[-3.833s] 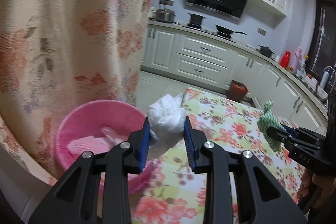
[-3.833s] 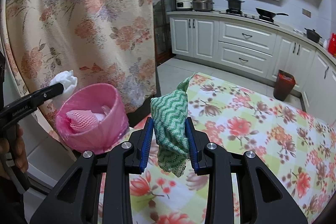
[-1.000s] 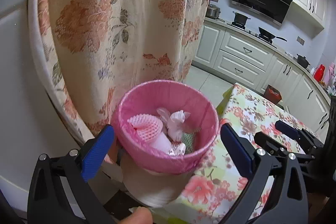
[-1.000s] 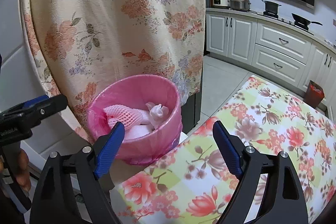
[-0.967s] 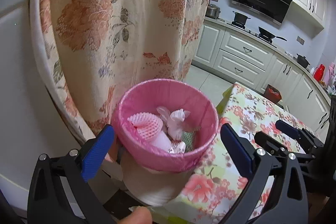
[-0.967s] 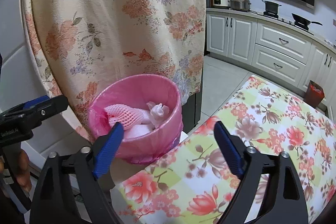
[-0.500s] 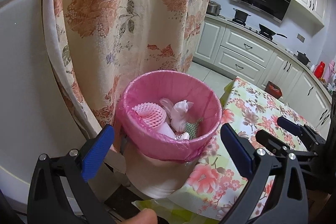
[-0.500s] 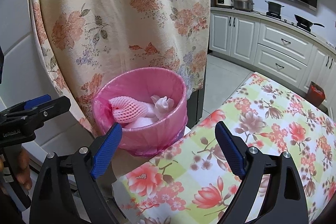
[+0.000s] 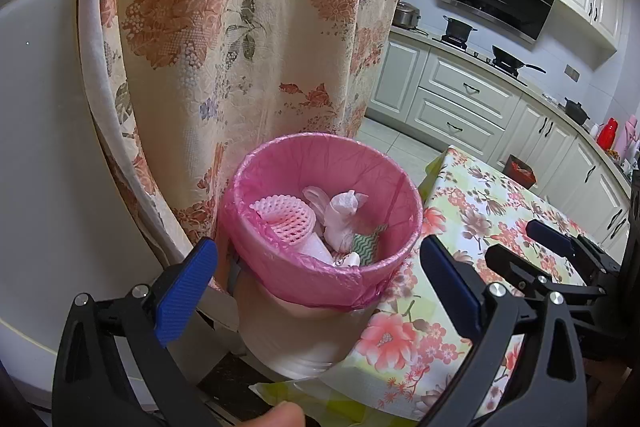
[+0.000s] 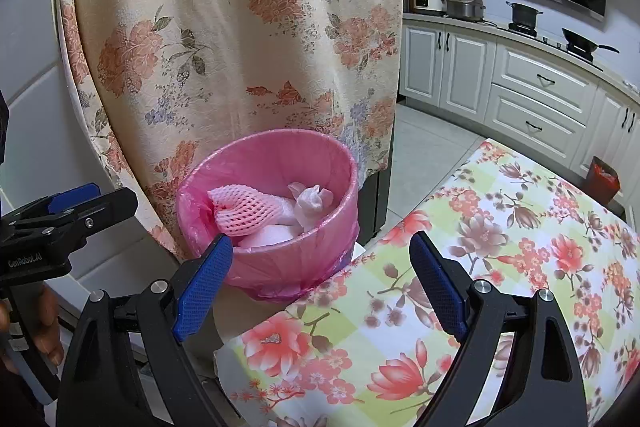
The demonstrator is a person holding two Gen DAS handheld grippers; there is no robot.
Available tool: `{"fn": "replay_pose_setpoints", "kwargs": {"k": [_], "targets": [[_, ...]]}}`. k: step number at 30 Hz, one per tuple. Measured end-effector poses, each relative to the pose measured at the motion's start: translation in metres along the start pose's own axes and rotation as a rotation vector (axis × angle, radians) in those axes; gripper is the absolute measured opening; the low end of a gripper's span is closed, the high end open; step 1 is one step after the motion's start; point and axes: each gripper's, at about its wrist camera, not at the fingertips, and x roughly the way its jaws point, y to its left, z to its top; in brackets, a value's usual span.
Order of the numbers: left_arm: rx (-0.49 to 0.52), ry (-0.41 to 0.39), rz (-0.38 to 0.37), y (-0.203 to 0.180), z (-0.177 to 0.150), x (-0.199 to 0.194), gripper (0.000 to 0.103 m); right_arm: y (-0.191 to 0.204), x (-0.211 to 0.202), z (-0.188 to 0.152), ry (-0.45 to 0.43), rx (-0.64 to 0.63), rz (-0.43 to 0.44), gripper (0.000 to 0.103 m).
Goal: Collect trash
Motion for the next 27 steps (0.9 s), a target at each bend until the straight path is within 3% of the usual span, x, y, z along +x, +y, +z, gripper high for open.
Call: {"fn": "replay_pose_setpoints", "kwargs": {"k": [27], "targets": [[-0.002, 0.003, 0.0, -0.0008, -0.0022, 0.0029, 0.098, -0.0002, 0.0009, 0.0008, 0.001, -0.001, 0.0, 0.085]]}}
